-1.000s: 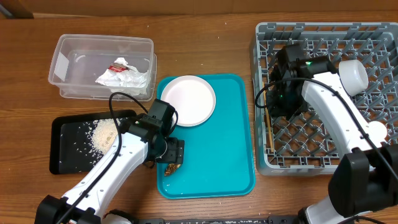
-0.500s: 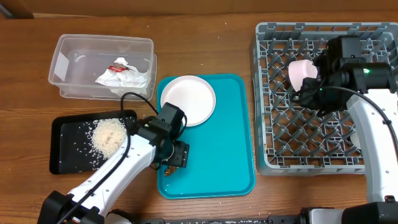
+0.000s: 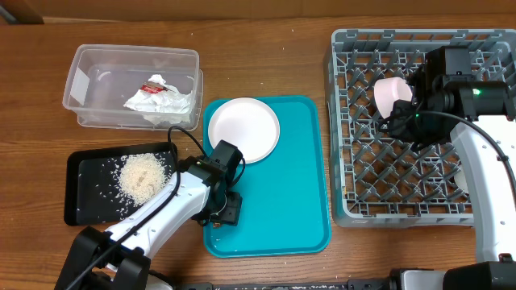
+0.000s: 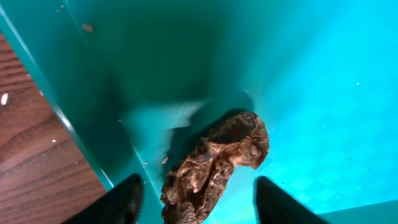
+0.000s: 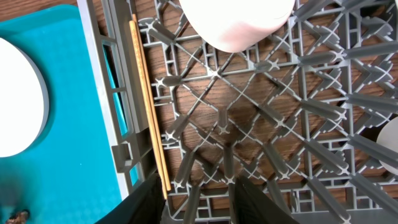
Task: Sort waste into correct bins and load items into the dishwasher
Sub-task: 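Grasp the brown food scrap on the teal tray with the left gripper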
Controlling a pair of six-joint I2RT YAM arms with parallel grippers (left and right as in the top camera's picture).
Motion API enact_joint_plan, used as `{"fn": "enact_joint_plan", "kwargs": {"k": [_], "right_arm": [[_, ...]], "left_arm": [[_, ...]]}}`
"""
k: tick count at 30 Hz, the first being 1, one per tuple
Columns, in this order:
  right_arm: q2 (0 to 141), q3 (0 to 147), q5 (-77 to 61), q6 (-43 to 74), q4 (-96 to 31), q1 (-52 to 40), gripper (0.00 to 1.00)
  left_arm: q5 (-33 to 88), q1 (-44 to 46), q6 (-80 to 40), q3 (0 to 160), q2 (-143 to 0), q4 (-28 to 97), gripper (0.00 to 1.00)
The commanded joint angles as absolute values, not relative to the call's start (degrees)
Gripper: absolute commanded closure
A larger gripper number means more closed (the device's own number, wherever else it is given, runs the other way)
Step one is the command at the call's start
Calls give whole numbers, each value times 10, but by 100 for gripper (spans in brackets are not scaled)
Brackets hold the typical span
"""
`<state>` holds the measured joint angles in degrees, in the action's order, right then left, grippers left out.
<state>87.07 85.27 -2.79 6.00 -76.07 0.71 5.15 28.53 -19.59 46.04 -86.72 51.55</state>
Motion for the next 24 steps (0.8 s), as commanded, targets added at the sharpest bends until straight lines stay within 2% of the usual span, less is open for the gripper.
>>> {"fn": "enact_joint_plan", "kwargs": {"k": [1,9,17,20,24], "right_arm": [[869,859,-33,62,-760,8,60],[869,859,-33,62,-761,8,60],[869,859,-33,62,-761,8,60],[869,859,-33,62,-763,8,60],[869,859,-33,62,-764,8,60]], "left_arm": [[56,289,-199,458,-870,513,44],[105,289,-209,452,-870,508,43],[104,289,-255,435,-870,510,44],[104,289,-266,435,-870,511,46],[103,289,-297,434,-870,511,57]]}}
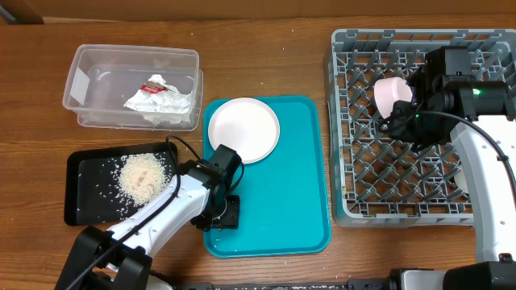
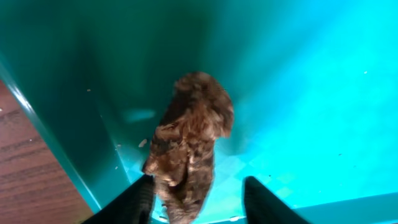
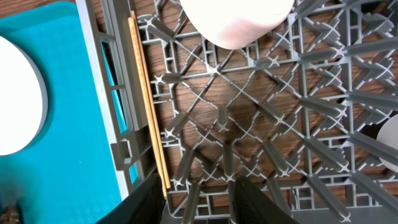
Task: Sort waste into correct bins and load items into the dishwasher
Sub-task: 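Grasp the brown food scrap on the teal tray with the left gripper, then drop the brown scrap onto the black rice tray with the left gripper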
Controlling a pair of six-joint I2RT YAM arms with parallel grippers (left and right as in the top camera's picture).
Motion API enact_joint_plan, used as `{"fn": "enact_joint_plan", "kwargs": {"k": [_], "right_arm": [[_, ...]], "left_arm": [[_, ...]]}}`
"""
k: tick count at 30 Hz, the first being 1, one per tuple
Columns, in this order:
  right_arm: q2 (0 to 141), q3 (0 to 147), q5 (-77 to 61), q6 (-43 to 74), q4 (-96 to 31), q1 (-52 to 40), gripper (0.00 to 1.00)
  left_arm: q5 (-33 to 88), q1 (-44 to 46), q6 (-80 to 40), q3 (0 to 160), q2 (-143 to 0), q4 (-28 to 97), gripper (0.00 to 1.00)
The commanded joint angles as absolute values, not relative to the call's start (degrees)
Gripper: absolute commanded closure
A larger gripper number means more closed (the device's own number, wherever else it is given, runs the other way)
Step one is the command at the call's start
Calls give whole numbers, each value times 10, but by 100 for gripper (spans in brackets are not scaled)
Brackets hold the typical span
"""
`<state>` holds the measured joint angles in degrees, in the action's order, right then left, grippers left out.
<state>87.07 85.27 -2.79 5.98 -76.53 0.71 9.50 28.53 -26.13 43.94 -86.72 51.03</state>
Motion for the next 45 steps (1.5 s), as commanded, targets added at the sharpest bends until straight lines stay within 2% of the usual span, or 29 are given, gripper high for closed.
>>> {"fn": "enact_joint_plan", "kwargs": {"k": [1,6,11,17,23,28,33,36,39,45], "right_arm": [[869,859,-33,62,-764,8,61],[869,859,-33,62,-765,8,61],[869,859,-33,62,-766,8,61],[869,859,-33,62,-767,8,61],[869,859,-33,60,-771,8,61],[869,859,-33,60,-771,8,61],[869,859,-33,60,-771,8,61],[869,859,-37,60,-771,8,61],[869,859,-69,60,-770,8,61],[869,859,-114,59,-765,7,61]], "left_arm": [[103,289,-301,433,-870,511,60],[101,289,-310,433,-870,510,72],[100,289,-320,433,-870,509,95],[93,288,-324,458,-865,517,96],[-3,258,-322,540,-830,593,96],[-51,162,-300,609,-798,628,96],[-63,-31,-288,619,-802,612,96],[-67,-112,-287,616,-818,587,96],[-72,-163,-283,606,-846,549,96],[-85,-189,-283,606,-929,536,96]]}}
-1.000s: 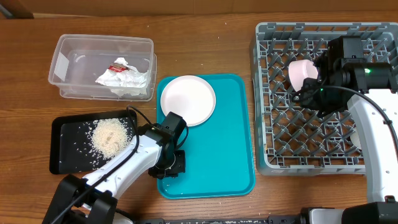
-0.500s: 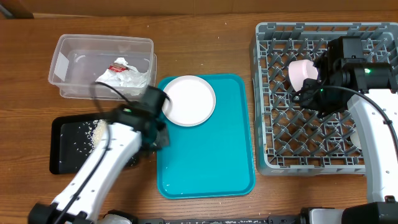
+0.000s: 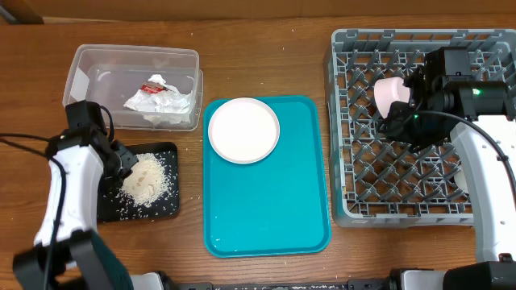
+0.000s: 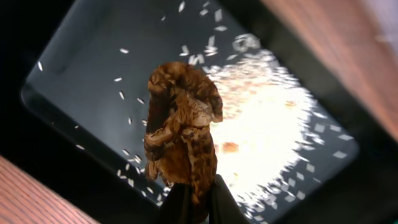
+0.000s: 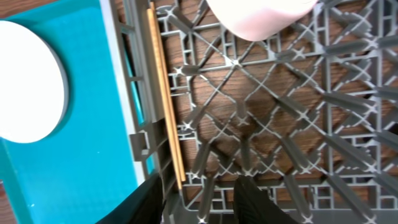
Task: Sort waste into correct bins and load items into the dishwasher
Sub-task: 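Drop the brown scrap onto the black rice tray with the left gripper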
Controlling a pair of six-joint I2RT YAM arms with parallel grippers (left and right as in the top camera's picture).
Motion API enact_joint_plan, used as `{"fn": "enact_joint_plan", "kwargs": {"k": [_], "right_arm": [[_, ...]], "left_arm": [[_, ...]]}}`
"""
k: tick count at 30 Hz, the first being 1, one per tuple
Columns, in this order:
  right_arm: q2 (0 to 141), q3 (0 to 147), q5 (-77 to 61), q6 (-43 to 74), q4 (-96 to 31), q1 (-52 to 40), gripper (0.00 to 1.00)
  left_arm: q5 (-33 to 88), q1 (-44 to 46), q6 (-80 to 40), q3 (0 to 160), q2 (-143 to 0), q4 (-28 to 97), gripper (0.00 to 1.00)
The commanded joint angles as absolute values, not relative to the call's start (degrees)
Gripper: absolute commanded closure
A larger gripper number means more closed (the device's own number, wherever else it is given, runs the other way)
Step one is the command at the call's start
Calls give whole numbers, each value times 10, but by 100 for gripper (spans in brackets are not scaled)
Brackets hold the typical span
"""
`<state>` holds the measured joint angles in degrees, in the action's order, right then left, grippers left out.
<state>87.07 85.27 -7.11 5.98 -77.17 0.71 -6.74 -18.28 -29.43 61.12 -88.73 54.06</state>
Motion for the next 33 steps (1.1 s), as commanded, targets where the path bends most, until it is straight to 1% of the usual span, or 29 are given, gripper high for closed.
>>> {"fn": "enact_joint_plan", "kwargs": {"k": [1,5,10,11,12,14,15,17,24,29,33], "right_arm": [[869,859,-138,58,-759,6,61],[869,859,-245,45,-708,-15,61],[875,859,-255,45,-627,-81,59],[880,859,-251,46,-605,-100,58],[888,859,-241,48,-584,-119,58],[902,859,-222,57,-559,-144,59],[910,859,-207,66,-548,-155,58],[928,859,-185,82,-527,-177,59],[1019,859,-162,93,-475,-229,58],[1089,859,-124,124,-456,-256,57],[1134,859,-124,128,-441,-272,55]], "left_arm": [[-85,-189,-283,606,-941,536,96],[-85,-188,-283,606,-981,537,94],[-85,-188,-283,606,-1000,537,90],[-85,-188,-283,606,-1000,537,84],[-85,-188,-283,606,-1000,537,71],[-85,-188,-283,606,-1000,538,58],[-83,-188,-283,606,-1000,539,53],[-79,-188,-283,606,-1000,540,47],[-46,-187,-281,631,-976,570,45],[-7,-182,-268,644,-897,572,45],[27,-176,-268,644,-832,580,44]]}}
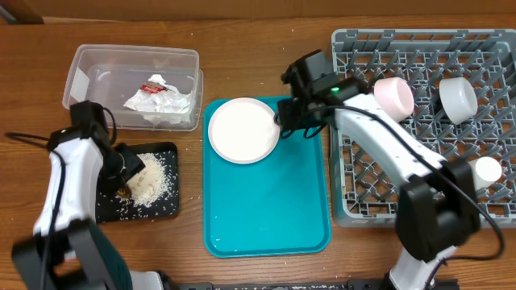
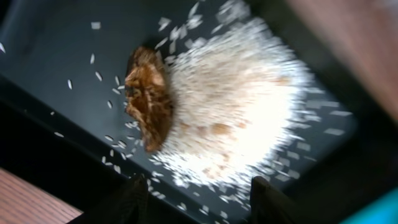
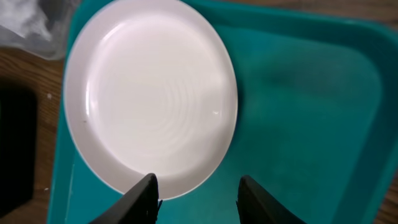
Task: Sort waste into correct bins and load items into the dishwasher
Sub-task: 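Drop the brown scrap onto the black rice tray with the left gripper, then grasp the rim of the white plate with the right gripper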
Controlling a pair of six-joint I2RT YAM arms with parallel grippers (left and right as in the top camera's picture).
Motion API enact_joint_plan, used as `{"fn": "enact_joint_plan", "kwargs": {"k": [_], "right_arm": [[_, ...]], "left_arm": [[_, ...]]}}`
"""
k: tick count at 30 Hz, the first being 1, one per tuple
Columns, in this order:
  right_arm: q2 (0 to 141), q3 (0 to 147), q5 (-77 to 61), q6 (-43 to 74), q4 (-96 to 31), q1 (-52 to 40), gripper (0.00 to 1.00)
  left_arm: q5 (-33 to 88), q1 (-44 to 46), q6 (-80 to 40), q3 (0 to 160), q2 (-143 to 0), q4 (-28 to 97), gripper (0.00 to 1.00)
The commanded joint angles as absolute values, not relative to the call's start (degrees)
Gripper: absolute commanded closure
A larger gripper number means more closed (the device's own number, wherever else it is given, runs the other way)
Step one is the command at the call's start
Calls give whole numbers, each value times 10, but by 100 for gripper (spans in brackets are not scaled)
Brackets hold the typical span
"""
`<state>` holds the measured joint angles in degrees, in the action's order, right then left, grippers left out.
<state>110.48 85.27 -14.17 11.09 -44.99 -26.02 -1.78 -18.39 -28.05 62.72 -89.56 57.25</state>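
A brown crumpled scrap [image 2: 148, 102] lies on the black tray [image 1: 105, 205] at the left edge of the white rice pile [image 2: 233, 109]. Over that tray my left gripper [image 2: 199, 199] stands open and empty. A white plate [image 3: 152, 96] sits at the far left of the teal tray [image 1: 282, 209]. My right gripper [image 3: 199, 193] is open just above the plate's right rim [image 1: 274, 133]. The grey dish rack [image 1: 347, 161] holds a pink cup [image 1: 393, 95] and two white cups [image 1: 458, 97].
A clear plastic bin [image 1: 133, 84] with crumpled white wrapper waste [image 1: 161, 101] stands at the back left. Loose rice grains [image 2: 109, 158] are scattered over the black tray. Brown wooden table [image 1: 258, 48] surrounds everything.
My left gripper has opened and the brown scrap now lies on the black tray beside the rice. My right gripper has moved from over the rack to the white plate.
My left gripper stood open around the brown scrap on the teal tray, then closer around it, then held it shut above the black tray. Now the scrap rests there, released. My right gripper stayed over the rack until now, when it is open at the plate.
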Motion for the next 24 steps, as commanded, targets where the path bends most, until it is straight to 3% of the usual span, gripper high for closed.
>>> {"fn": "enact_joint_plan", "kwargs": {"k": [1,10,14,19,22,24], "right_arm": [[1141,859,-124,131,-437,-275,55],[1204,859,-90,183,-432,-289,55],[1206,858,-90,183,-441,-289,77],[1206,858,-90,183,-473,-289,85],[1206,858,-90,184,-495,-287,96],[1205,859,-91,185,-507,-283,96]], "left_arm": [[33,-173,-268,644,-818,583,44],[50,-122,-255,643,-768,621,40],[43,-99,-253,643,-768,622,40],[40,-84,-253,643,-768,620,40],[40,-84,-253,643,-768,624,40],[40,-84,-252,643,-768,624,40]]}}
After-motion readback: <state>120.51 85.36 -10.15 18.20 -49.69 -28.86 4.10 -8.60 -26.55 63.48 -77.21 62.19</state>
